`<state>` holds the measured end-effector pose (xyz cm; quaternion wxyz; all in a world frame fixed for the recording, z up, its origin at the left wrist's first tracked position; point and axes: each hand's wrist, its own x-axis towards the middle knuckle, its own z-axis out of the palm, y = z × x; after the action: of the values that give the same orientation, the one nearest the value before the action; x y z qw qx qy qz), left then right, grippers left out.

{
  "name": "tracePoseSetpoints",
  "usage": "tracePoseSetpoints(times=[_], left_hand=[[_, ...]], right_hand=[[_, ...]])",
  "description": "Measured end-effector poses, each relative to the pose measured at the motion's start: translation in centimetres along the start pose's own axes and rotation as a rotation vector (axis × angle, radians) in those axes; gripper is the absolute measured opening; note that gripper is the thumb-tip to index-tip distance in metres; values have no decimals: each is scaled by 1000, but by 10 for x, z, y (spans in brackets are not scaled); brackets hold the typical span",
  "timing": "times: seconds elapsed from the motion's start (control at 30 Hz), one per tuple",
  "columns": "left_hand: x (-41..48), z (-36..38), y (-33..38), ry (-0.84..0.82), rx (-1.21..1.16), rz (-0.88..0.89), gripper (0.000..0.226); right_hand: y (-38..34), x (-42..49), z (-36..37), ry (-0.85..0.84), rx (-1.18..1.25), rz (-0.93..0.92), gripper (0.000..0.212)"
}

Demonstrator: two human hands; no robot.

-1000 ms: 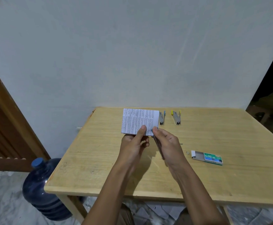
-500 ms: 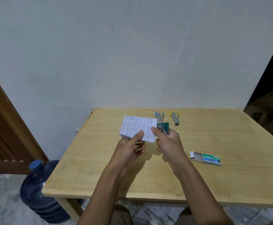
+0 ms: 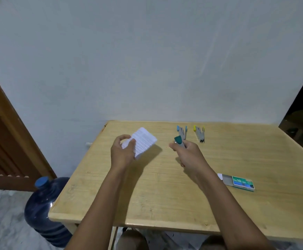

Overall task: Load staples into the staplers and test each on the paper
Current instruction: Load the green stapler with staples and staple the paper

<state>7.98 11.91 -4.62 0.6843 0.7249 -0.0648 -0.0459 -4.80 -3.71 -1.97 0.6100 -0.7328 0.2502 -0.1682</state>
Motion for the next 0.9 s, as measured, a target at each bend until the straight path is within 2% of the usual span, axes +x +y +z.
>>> tracePoseSetpoints(times=[0.03, 0.1, 0.2, 0.27, 0.33, 0.43, 0.53, 0.67, 0.77, 0.83, 0.9], left_hand=[[8, 2, -3, 92, -2, 32, 8], [21, 6, -12, 171, 94, 69, 13], [30, 13, -27, 224, 583, 72, 27], [30, 16, -35, 246, 816, 137, 35], [30, 17, -40, 220, 915, 279, 22], [28, 15, -44, 148, 943, 362, 22], [22, 10, -42, 135, 909, 375, 24], [22, 8, -39, 84, 913, 370, 26], [26, 9, -39, 65, 924, 363, 26], [28, 10, -42, 57, 932, 365, 28], [30, 11, -44, 52, 936, 370, 30]], right_hand=[[3, 4, 0, -6, -11, 25, 19], [11, 12, 1, -31, -56, 79, 15], [21, 26, 4, -78, -230, 88, 13], [25, 39, 5, -94, -406, 69, 15], [26, 53, 9, -78, -595, 30, 17], [21, 73, 23, -11, -799, -4, 10], [16, 97, 38, 75, -817, 4, 6], [7, 121, 49, 144, -769, 69, 34], [8, 122, 52, 146, -755, 69, 41], [16, 118, 51, 107, -745, 37, 31], [25, 116, 49, 88, -751, -6, 9]])
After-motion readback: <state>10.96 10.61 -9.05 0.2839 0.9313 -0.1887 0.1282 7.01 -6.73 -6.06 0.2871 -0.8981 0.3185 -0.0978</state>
